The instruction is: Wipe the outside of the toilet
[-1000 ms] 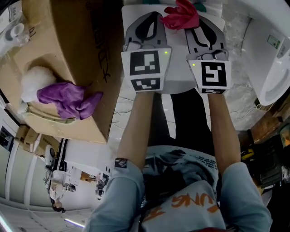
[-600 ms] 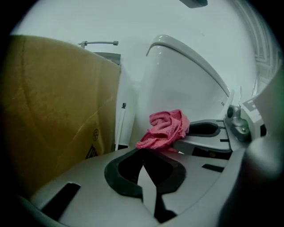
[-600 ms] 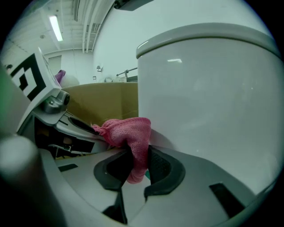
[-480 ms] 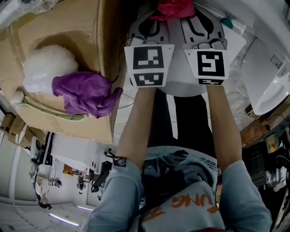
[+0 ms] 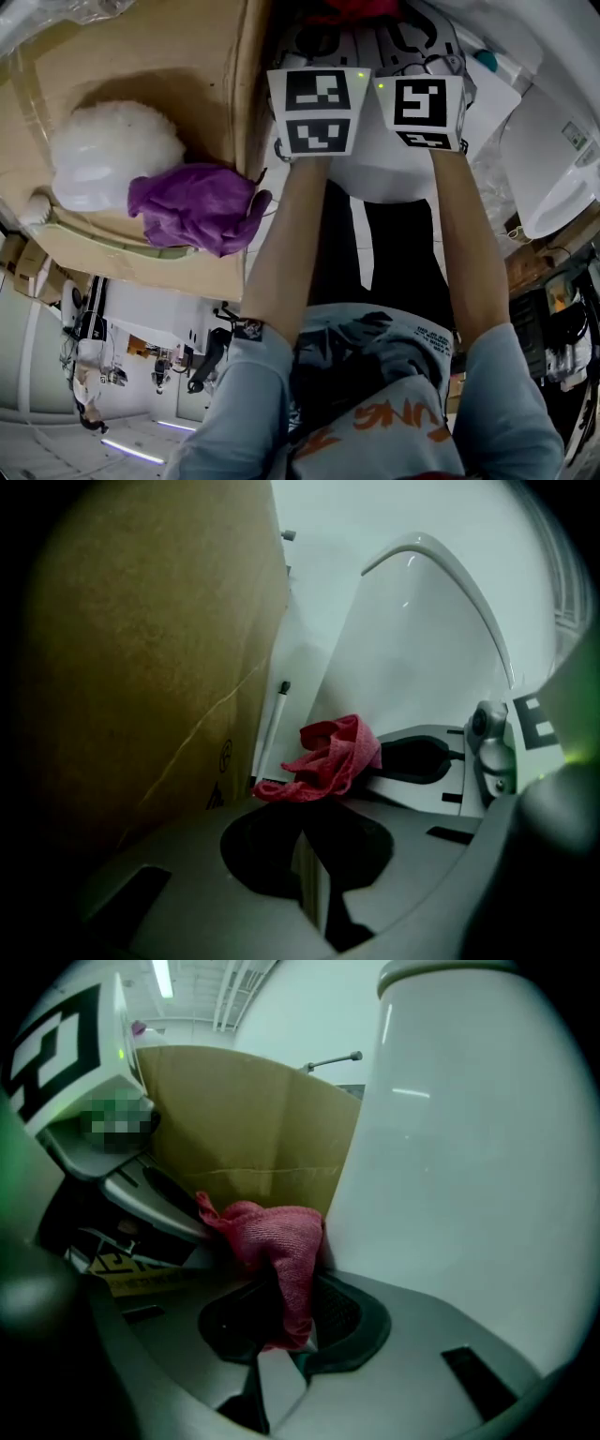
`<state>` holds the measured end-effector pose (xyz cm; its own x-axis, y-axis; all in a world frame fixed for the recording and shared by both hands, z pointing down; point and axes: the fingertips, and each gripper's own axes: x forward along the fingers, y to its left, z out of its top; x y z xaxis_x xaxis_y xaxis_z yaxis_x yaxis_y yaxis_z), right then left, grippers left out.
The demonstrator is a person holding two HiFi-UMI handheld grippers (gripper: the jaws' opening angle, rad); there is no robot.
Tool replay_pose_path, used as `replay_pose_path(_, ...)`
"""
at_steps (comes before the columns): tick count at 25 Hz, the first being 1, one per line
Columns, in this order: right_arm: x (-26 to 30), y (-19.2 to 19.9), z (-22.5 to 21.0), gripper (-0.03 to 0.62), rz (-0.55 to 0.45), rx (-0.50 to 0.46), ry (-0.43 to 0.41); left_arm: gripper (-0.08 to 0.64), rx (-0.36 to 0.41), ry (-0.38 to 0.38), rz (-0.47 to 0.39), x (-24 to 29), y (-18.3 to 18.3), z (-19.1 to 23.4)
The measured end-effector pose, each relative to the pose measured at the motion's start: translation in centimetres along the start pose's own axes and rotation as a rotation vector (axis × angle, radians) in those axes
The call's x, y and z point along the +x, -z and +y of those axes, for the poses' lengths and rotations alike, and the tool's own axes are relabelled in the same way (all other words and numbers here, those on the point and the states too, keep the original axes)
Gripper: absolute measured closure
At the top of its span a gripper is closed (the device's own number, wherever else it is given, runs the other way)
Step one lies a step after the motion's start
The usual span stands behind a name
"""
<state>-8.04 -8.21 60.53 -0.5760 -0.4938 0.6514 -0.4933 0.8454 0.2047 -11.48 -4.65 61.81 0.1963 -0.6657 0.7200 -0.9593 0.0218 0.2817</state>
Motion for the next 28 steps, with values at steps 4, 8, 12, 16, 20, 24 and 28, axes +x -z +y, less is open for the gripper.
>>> replay_pose_path(4, 0.4, 1.6, -0.1, 0.503, 0.029, 0.018, 0.000, 0.534, 0.003, 0.014, 0.020, 0.6, 0.4, 0.1)
replay_pose_path(8, 0.3, 2.7, -0.6, 0.505, 0.036, 0.052, 0.014, 0.534, 0.037, 0.027, 0.038, 1.1, 0.6, -0.6)
replay_pose_path(12, 0.1, 3.4, -1.0, 0.506, 0.035, 0.069, 0.010, 0.534, 0.041, 0.036, 0.053, 1.4, 0.9, -1.7)
replay_pose_path(16, -0.5, 4.2, -1.8, 0.508, 0.034, 0.113, 0.022, 0.534, 0.053, 0.041, 0.071, 1.8, 1.2, -2.9)
replay_pose_path(20, -1.2, 4.9, -2.5, 0.508, 0.033, 0.100, 0.030, 0.534, 0.077, 0.044, 0.084, 2.1, 1.5, -4.0)
replay_pose_path(24, -2.3, 6.2, -3.2, 0.508, 0.043, 0.090, 0.040, 0.534, 0.099, 0.053, 0.099, 2.3, 1.8, -5.4)
replay_pose_path(28, -3.3, 7.4, -4.2, 0.508, 0.049, 0.088, 0.053, 0.534, 0.125, 0.065, 0.107, 2.6, 1.8, -7.3)
